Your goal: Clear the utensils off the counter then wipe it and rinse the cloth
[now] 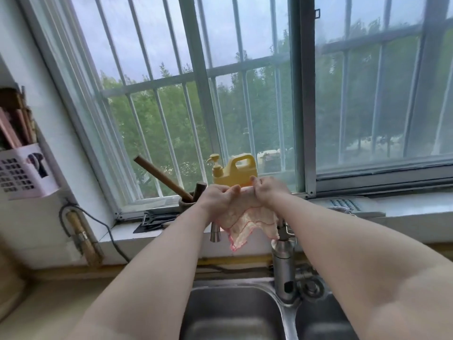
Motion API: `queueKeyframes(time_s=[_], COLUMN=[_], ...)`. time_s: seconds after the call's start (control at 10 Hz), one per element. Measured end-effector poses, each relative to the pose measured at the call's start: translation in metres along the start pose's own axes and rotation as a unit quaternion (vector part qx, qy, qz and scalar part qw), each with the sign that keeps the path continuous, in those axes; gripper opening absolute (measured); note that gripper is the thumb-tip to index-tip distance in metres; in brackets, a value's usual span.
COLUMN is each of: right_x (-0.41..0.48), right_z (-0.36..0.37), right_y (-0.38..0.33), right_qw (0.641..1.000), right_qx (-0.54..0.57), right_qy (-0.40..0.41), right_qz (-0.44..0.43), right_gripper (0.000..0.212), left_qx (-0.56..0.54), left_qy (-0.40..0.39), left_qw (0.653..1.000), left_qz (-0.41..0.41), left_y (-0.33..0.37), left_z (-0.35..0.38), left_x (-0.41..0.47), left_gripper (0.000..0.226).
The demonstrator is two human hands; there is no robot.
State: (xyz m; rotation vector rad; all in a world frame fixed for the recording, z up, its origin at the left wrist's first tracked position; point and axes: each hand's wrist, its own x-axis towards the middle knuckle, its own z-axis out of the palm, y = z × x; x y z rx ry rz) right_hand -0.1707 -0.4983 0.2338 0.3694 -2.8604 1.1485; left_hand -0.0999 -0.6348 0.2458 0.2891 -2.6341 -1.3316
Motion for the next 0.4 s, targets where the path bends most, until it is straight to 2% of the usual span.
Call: queueKeyframes(time_s=[0.1, 0.3, 0.4], right_x=[-0.006, -0.027, -0.039], right_z=[0.004, -0.007, -0.01], right_y=[0.008, 0.026, 0.035], right_qw=[0.998, 0.98, 0.976], right_qx=[0.009, 0.015, 0.03], right_qy=[0.052, 0.173, 0.188], right_qz=[-0.041, -0.095, -0.102], right_gripper=[0.046, 0.029, 0.023], left_qx=[0.08, 0.08, 0.095], left_qy=[0.08, 0.202, 0.247], left_qw=[0.993, 0.975, 0.964], left_qz=[0.018, 0.035, 0.031], left_y=[0.002, 0.004, 0.0], left_z=[0.0, 0.005, 0.01], left_x=[-0.001, -0.018, -0.023], left_gripper=[0.037, 0.01, 0.016])
